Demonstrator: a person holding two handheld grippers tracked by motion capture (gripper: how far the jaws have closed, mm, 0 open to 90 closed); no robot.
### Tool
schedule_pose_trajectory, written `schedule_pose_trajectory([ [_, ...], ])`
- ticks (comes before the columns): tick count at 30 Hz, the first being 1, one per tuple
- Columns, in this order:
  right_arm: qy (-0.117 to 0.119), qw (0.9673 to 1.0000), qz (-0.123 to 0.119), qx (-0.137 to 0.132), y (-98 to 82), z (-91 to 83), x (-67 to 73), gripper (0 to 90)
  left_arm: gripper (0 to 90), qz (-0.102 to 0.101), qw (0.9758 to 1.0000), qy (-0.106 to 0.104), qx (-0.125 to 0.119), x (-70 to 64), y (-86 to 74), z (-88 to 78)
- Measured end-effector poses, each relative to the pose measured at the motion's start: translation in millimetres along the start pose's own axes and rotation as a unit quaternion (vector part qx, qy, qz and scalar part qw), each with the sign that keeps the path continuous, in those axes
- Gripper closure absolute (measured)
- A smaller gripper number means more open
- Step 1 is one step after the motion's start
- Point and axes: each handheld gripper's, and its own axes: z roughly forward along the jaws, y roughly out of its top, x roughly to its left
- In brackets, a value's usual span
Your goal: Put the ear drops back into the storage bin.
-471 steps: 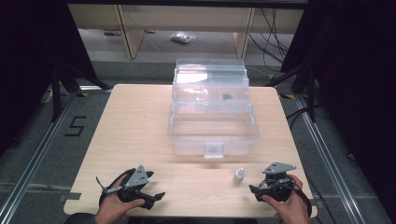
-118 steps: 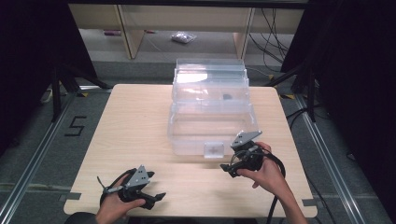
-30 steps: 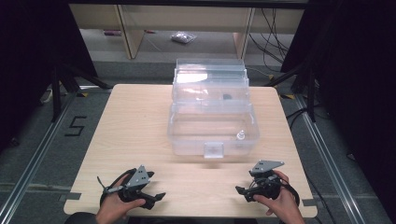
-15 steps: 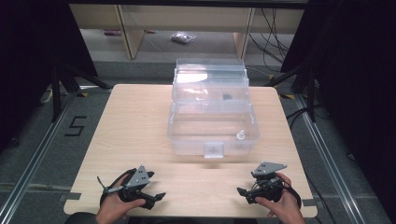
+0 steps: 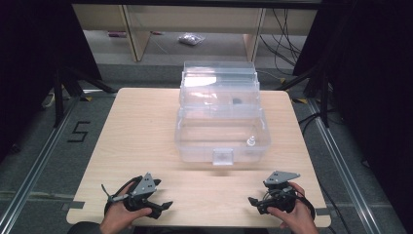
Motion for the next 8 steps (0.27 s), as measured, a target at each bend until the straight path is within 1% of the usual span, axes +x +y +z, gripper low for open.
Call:
schedule_pose_trajectory([
  [5, -0.002, 1.0, 0.004, 0.002, -0.4, 0.3, -0.4, 16.6, 15.1, -0.001, 1.0, 0.0, 0.0, 0.1, 0.0, 0.1],
  [7, -0.001, 0.9999, 0.016, 0.005, -0.1, -0.9, 0.5, 16.6, 15.1, -0.001, 1.0, 0.0, 0.0, 0.1, -0.1, 0.1],
  [8, -0.001, 0.9999, 0.015, 0.005, 0.0, -1.1, 0.3, 16.7, 15.1, 0.0, 1.0, 0.0, 0.0, 0.1, 0.0, 0.1],
])
